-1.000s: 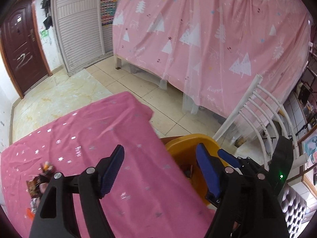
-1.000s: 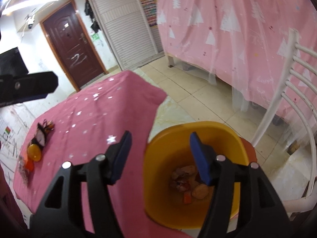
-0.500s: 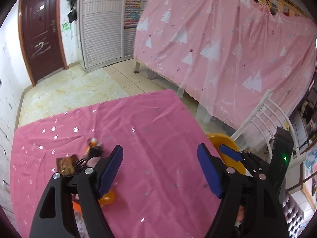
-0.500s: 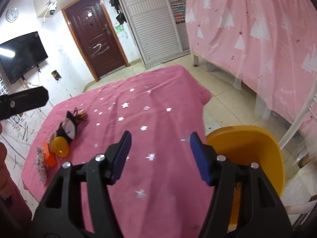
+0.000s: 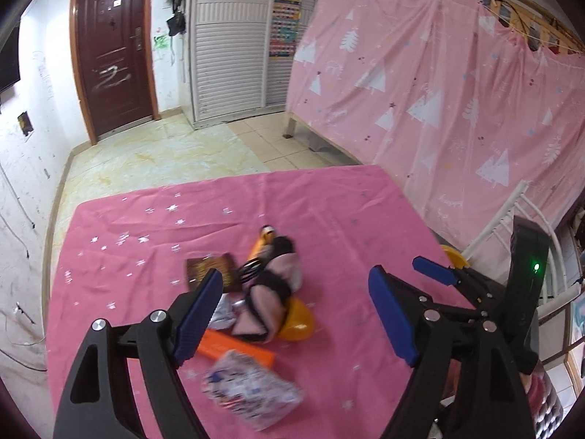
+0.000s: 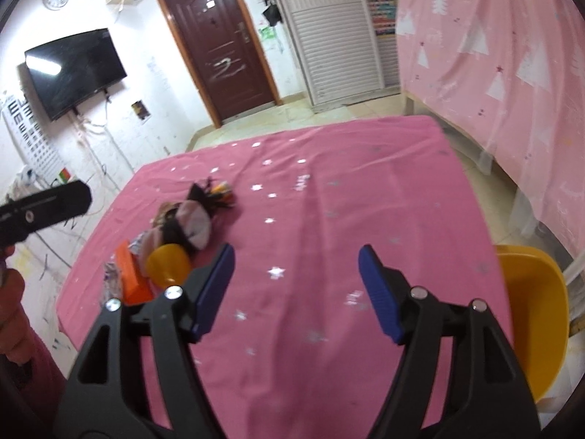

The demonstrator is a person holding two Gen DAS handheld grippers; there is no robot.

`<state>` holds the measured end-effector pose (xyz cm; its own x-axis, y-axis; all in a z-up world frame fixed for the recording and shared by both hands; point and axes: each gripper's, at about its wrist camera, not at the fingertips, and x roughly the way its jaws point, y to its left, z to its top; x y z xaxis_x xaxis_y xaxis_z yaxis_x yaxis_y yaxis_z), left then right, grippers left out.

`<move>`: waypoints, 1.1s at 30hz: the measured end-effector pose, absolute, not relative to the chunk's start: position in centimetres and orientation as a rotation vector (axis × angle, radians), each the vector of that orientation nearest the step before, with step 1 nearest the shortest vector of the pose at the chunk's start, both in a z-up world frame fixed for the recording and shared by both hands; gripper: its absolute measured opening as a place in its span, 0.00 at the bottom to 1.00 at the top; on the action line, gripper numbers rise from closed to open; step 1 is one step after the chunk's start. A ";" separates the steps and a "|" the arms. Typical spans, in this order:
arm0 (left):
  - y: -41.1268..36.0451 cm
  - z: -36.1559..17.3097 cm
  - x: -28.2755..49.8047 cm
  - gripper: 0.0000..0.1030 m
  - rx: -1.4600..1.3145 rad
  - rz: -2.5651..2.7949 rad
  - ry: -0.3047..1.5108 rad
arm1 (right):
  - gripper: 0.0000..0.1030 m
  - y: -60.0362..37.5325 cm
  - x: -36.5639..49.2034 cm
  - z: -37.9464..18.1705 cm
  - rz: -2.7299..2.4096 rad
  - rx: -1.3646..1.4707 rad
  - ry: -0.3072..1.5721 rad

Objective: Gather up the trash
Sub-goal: 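Move both open grippers back over the remaining items on the table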

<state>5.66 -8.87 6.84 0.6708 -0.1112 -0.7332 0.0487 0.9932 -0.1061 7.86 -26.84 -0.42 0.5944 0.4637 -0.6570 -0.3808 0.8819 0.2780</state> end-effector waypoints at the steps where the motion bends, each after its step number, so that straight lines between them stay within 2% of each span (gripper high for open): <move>1: -8.4 6.7 5.4 0.73 -0.076 -0.083 0.830 | 0.66 -26.1 7.9 -0.3 0.502 0.105 0.797; 7: -4.9 5.3 5.2 0.73 -0.109 -0.026 0.850 | 0.66 -23.0 8.1 0.5 0.544 0.072 0.806; 10: -3.4 4.3 5.2 0.73 -0.133 -0.007 0.867 | 0.71 -21.6 8.4 1.1 0.560 0.060 0.804; 14: -1.8 3.1 5.1 0.73 -0.151 -0.002 0.886 | 0.72 -20.1 8.6 1.5 0.575 0.049 0.808; 22: -1.0 0.7 5.6 0.73 -0.173 -0.034 0.937 | 0.72 -17.3 10.0 1.2 0.590 0.040 0.861; 33: -2.8 -0.6 2.4 0.73 -0.145 -0.168 0.978 | 0.72 -15.6 10.9 0.0 0.606 0.049 0.926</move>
<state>2.36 -2.77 -0.59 0.5475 -0.2064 -0.8110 0.0762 0.9774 -0.1973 10.88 -15.56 -0.04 0.4477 0.5096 -0.7348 -0.4690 0.8334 0.2923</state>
